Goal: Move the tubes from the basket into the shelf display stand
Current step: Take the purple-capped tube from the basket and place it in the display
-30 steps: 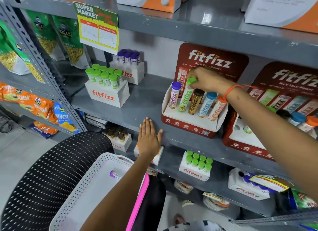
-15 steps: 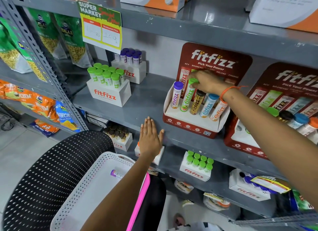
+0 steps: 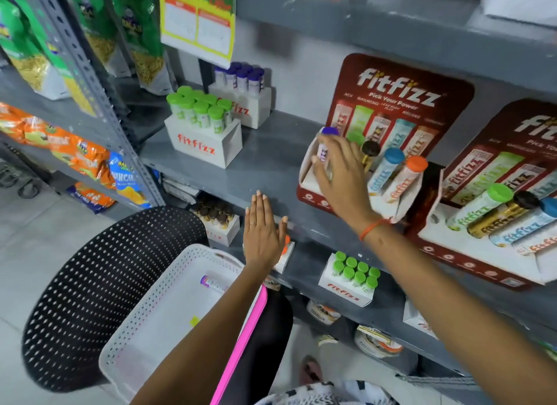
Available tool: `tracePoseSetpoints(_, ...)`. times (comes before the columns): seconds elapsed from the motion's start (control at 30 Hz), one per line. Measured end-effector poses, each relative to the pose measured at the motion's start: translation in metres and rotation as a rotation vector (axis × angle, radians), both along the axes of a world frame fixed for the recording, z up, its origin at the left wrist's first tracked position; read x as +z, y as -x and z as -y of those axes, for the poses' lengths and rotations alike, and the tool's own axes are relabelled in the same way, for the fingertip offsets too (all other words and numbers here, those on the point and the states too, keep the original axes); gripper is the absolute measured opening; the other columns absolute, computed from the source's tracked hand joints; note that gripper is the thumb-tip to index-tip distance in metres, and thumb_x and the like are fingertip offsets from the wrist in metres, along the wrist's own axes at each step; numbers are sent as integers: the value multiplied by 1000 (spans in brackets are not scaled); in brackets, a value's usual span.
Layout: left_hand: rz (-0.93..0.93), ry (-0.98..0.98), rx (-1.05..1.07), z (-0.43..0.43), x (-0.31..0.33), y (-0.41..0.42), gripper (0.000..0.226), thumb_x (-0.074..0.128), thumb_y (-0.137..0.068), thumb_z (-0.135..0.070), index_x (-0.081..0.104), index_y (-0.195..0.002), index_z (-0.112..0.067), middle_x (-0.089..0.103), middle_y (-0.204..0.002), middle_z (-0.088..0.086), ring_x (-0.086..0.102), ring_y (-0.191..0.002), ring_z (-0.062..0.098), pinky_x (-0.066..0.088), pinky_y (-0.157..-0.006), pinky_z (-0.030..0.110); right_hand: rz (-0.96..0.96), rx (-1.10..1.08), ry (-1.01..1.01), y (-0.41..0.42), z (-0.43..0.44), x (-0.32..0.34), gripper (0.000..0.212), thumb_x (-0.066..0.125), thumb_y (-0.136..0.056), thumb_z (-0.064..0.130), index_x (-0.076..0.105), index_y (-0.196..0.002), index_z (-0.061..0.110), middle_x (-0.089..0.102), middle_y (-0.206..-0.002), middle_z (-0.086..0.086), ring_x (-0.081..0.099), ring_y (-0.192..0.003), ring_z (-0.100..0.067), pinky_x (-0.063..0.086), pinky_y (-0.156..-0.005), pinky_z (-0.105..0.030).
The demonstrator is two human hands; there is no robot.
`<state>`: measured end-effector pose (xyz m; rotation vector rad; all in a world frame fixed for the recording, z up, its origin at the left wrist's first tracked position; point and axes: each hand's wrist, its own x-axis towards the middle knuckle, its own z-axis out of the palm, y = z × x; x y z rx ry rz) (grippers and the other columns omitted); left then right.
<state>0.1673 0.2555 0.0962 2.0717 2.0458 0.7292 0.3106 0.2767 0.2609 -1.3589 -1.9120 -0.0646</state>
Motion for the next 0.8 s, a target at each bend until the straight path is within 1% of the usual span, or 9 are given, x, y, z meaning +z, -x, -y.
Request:
tracePoseSetpoints(0.07,4,-68,2,18,0,7,64,30,-99,-41,15,-146,0,16,-156,18,12,-145,28,6,-118,38,-104,70,15,20,19,-30,34,47,-94,19,50,-126,8,57,-122,-13,45,-117,-19,36,-100,-25)
tracePoseSetpoints(0.13,25,-8,128,49,-26,44,63,30,-98,-40,18,-145,1,20,-155,20,16,-144,30,10,-118,39,-154,213,153,70,33,-80,32,50,-93,15,52,-124,7,57,-120,-14,48,-114,-21,40,-97,-26)
tracePoseSetpoints(0.27,78,113,216,102,-59,72,64,32,-98,-39,19,-144,3,20,-154,19,17,-144,31,14,-118,43,-154,259,359,106,57,-148,26,53,-89,7,59,-114,2,61,-114,-18,55,-108,-28,41,-96,-29)
tracePoseSetpoints(0.37,68,261,334,150,-91,98,65,39,-98,-37,17,-145,2,17,-156,18,12,-145,29,11,-119,41,-7,297,699,134,71,-206,29,52,-88,4,57,-116,-1,58,-118,-23,52,-113,-37,39,-100,-39)
tracePoseSetpoints(0.47,97,376,321,190,-118,98,66,40,-98,-37,15,-145,2,15,-156,19,10,-145,30,3,-117,36,321,282,962,149,79,-256,34,47,-90,7,49,-124,-1,50,-130,-22,44,-124,-35,33,-105,-39)
tracePoseSetpoints(0.57,156,504,243,211,-136,89,65,38,-99,-38,14,-145,1,13,-156,18,11,-145,29,2,-117,34,556,266,1072,160,84,-283,31,47,-91,9,45,-120,-1,49,-128,-24,45,-121,-38,40,-100,-43)
tracePoseSetpoints(0.67,141,525,173,226,-146,77,57,60,-90,-27,43,-133,7,42,-142,24,42,-131,36,34,-107,46,635,224,1077,159,89,-294,30,46,-90,4,45,-120,-1,50,-127,-24,49,-120,-39,45,-96,-44)
tracePoseSetpoints(0.7,133,526,159,229,-150,74,53,61,-89,-25,48,-130,6,47,-138,24,47,-127,37,40,-103,48,651,208,1058,159,88,-297,29,45,-91,3,47,-119,-1,50,-126,-24,50,-118,-39,47,-95,-44)
tracePoseSetpoints(0.8,198,561,146,232,-155,66,49,41,-99,-27,36,-139,1,36,-147,21,34,-137,35,26,-113,43,612,148,1065,150,87,-294,28,56,-87,5,51,-113,-4,51,-123,-26,53,-113,-41,49,-91,-44)
